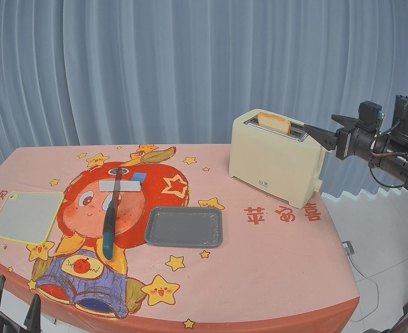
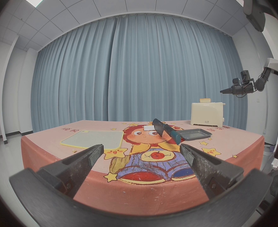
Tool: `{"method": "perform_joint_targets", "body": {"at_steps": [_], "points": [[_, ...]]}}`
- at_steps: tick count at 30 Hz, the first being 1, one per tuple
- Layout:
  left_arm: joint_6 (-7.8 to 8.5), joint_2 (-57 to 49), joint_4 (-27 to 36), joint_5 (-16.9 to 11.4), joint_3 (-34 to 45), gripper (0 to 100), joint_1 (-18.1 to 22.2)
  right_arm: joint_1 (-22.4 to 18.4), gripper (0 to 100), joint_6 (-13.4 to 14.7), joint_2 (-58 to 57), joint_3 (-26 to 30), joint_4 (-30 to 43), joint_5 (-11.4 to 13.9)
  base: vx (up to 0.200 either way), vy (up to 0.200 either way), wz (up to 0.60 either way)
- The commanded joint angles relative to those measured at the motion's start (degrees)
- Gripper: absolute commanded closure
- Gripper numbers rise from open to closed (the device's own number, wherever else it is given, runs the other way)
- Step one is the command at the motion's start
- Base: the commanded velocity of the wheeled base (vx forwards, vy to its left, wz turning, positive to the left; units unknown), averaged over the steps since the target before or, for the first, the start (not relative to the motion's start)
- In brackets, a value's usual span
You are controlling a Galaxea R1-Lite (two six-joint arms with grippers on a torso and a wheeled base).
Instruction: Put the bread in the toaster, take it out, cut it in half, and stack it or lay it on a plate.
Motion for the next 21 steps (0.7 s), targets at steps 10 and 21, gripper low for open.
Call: {"method": "perform_joint_targets", "body": {"at_steps": [10,21], "points": [[-0.03,-0.8,0.0,0.0,1.0,0,0.0,-0.8,0,-0.8,2.9,-1.6,-0.1,-0.1,0.0,0.0,0.0],[-0.03,-0.8,0.0,-0.1,1.0,0,0.0,-1.2,0,-0.8,5.2,-3.5,-0.2,-0.1,0.0,0.0,0.0]]}}
